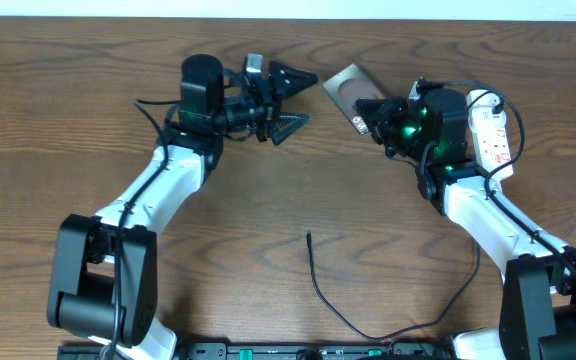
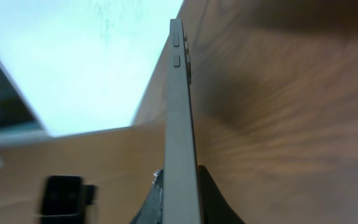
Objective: Plug charger to phone and switch on socket
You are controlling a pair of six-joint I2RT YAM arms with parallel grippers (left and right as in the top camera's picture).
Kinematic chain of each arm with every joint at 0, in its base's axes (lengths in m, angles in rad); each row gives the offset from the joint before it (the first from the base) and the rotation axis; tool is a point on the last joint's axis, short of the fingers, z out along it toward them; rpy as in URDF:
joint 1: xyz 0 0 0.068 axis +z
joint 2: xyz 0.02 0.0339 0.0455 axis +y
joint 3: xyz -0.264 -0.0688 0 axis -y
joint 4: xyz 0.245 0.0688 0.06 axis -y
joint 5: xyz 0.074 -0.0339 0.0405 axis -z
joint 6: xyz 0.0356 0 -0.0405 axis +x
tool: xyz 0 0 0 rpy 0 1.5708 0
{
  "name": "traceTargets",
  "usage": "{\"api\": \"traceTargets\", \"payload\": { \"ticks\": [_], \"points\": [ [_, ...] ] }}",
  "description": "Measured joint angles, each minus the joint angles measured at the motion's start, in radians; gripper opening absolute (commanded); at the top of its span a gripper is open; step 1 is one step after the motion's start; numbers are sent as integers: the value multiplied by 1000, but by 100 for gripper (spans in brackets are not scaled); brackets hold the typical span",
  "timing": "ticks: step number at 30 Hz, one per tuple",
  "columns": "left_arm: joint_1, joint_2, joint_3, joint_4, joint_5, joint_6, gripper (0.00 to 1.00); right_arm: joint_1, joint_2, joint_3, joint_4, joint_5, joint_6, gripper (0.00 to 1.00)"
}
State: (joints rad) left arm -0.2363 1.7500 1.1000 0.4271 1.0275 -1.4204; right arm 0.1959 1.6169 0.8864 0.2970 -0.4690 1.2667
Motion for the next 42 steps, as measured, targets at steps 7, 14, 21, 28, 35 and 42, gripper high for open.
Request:
{"api": "traceTargets", "payload": {
  "ticks": [7, 14, 21, 28, 35, 42],
  "points": [
    [60, 0, 0, -1, 14, 15, 94, 2, 0, -5, 171, -147, 279, 1],
    [78, 0, 0, -1, -18, 30, 94, 57, 0, -5, 299, -206, 415, 1],
    [69, 0, 0, -2, -119, 33, 93, 141, 0, -5, 310, -175, 481, 1],
    [55, 0, 0, -7, -212, 33, 94, 213, 0, -5, 315, -97, 517, 1],
    [26, 0, 0, -8, -265, 34, 93, 243, 0, -5, 320, -36, 529, 1],
    [13, 0, 0, -8, -275, 33, 93, 243, 0, -5, 320, -14, 531, 1]
  ]
}}
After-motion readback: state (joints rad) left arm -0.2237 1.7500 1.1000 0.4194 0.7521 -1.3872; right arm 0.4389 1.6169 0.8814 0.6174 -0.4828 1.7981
